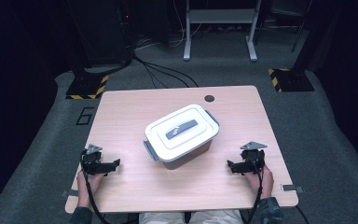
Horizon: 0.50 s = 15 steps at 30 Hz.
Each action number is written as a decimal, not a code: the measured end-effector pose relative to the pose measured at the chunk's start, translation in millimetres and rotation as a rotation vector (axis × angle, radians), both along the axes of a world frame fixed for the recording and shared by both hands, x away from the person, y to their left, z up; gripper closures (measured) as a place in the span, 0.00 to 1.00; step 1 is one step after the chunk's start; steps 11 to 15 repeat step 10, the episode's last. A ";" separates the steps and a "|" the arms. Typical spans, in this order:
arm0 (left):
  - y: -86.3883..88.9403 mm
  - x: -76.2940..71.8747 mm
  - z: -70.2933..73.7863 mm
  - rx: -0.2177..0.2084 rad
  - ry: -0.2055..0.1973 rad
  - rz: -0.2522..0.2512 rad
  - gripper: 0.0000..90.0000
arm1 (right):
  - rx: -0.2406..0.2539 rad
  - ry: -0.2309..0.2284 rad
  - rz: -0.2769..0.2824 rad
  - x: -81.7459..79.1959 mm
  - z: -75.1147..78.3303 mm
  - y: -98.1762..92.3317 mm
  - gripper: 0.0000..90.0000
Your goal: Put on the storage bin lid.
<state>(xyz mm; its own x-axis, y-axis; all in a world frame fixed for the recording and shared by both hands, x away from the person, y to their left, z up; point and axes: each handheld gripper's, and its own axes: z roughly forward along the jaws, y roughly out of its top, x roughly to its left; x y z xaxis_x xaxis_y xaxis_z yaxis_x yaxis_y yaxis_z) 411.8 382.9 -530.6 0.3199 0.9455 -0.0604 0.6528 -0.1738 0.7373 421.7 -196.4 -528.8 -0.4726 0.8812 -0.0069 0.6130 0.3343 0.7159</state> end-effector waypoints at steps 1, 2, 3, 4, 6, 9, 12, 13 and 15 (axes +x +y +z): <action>-0.4 0.0 -0.4 0.000 -0.004 -0.005 0.02 | -0.001 -0.001 -0.002 -0.2 0.0 0.1 0.00; -1.1 0.0 0.0 0.010 0.002 -0.007 0.02 | -0.001 -0.001 -0.002 -0.1 0.0 0.1 0.00; -2.8 0.2 -0.6 0.023 -0.001 -0.004 0.02 | 0.000 -0.001 -0.003 -0.1 0.0 0.2 0.00; -5.0 0.2 -1.0 0.048 -0.002 -0.004 0.02 | -0.001 -0.001 -0.003 -0.1 0.0 0.2 0.00; -7.0 0.3 -0.9 0.060 0.002 -0.020 0.01 | -0.001 -0.001 -0.003 -0.2 -0.1 0.2 0.00; -7.3 0.6 -0.6 0.063 0.008 -0.016 0.01 | 0.001 0.000 -0.002 -0.1 -0.1 0.2 0.00; -7.9 0.7 -0.9 0.062 0.003 -0.010 0.01 | 0.000 -0.001 -0.003 -0.1 -0.1 0.3 0.00; -7.9 0.7 -0.9 0.062 0.003 -0.010 0.01 | 0.000 -0.001 -0.003 -0.1 -0.1 0.3 0.00; -7.9 0.7 -0.9 0.062 0.003 -0.010 0.01 | 0.000 -0.001 -0.003 -0.1 -0.1 0.3 0.00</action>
